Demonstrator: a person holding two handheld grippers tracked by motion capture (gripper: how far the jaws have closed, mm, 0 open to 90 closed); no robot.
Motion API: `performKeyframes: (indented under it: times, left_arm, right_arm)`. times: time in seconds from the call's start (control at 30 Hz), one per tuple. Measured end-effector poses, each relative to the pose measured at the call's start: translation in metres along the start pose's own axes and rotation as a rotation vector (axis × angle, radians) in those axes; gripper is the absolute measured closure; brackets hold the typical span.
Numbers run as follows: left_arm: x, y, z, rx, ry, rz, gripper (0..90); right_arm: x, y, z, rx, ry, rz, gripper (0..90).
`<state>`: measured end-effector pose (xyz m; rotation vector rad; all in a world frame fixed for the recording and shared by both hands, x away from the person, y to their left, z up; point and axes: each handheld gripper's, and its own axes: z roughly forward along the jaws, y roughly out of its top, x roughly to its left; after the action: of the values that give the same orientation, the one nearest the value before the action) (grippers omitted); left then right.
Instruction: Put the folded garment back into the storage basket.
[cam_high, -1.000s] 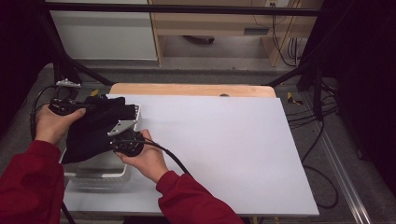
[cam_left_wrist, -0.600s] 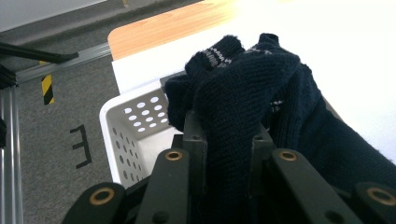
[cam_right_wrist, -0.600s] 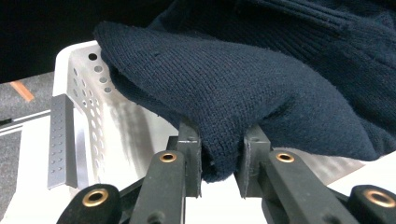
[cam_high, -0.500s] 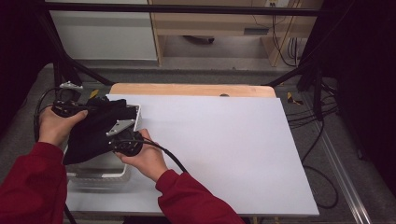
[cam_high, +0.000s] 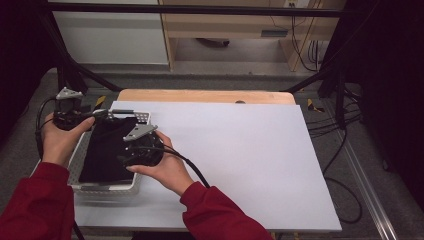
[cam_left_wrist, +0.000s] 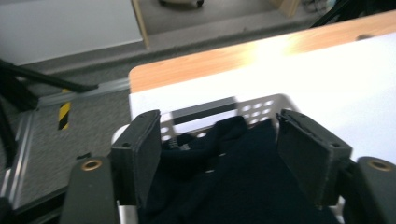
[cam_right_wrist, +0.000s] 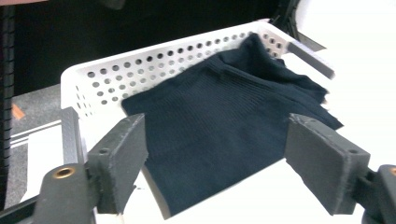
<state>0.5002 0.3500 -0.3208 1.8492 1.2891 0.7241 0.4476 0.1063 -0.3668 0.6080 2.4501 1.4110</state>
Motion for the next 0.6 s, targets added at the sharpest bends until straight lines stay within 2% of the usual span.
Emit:
performKeyframes:
  times: [0.07, 0.2, 0.3, 0.4, 0.5, 0.6]
  left_arm:
    - [-0.007, 0.000, -0.007, -0.009, 0.002, 0.012, 26.0]
    - [-0.022, 0.000, -0.020, -0.041, -0.020, 0.013, 21.1]
    - [-0.036, -0.001, -0.032, -0.035, -0.029, 0.015, 15.9]
    - [-0.053, -0.005, -0.042, -0.036, -0.054, 0.043, 11.7]
    - [-0.067, -0.010, -0.048, -0.061, -0.070, 0.058, 10.2]
    - [-0.079, -0.015, -0.050, -0.053, -0.079, 0.065, 7.1]
  right_arm:
    - [-0.004, -0.001, -0.009, -0.006, -0.016, 0.005, 17.7]
    - [-0.013, -0.001, -0.024, -0.012, -0.042, 0.035, 14.4]
    - [-0.019, -0.002, -0.034, -0.011, -0.063, 0.045, 12.6]
    - [-0.026, -0.004, -0.043, -0.016, -0.072, 0.052, 10.6]
    - [-0.033, -0.006, -0.050, -0.014, -0.084, 0.060, 8.8]
    - [-0.039, -0.007, -0.056, -0.014, -0.096, 0.059, 6.8]
